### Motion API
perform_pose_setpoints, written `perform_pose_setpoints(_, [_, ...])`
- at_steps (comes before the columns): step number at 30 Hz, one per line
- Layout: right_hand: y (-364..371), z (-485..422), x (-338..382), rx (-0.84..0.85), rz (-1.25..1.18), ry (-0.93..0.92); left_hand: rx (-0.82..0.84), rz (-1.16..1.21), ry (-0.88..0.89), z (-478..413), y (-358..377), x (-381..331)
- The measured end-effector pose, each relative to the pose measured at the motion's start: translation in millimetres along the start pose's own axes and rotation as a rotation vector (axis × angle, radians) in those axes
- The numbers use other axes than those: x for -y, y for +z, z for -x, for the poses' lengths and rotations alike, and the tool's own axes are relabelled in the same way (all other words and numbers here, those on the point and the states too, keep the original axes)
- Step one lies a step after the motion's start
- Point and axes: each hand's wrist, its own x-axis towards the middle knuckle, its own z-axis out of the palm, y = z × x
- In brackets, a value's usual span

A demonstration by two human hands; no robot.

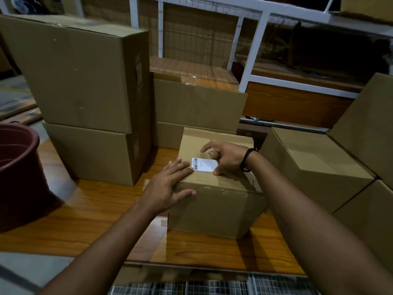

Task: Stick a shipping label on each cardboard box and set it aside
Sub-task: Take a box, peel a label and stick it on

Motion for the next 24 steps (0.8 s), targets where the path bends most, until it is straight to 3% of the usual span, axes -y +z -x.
perform_pose_setpoints(4, [-1.1, -13.9, 16.9, 0.115, 0.03, -0.052, -0.007, -0.001, -0.01, -0.7, 0.1, -0.4])
perform_pose_setpoints(24, [-1.9, -24.0, 23.6, 0.16, 0.078, -0.017, -0.025, 0.042, 0.014, 0.3, 2.1, 3.0])
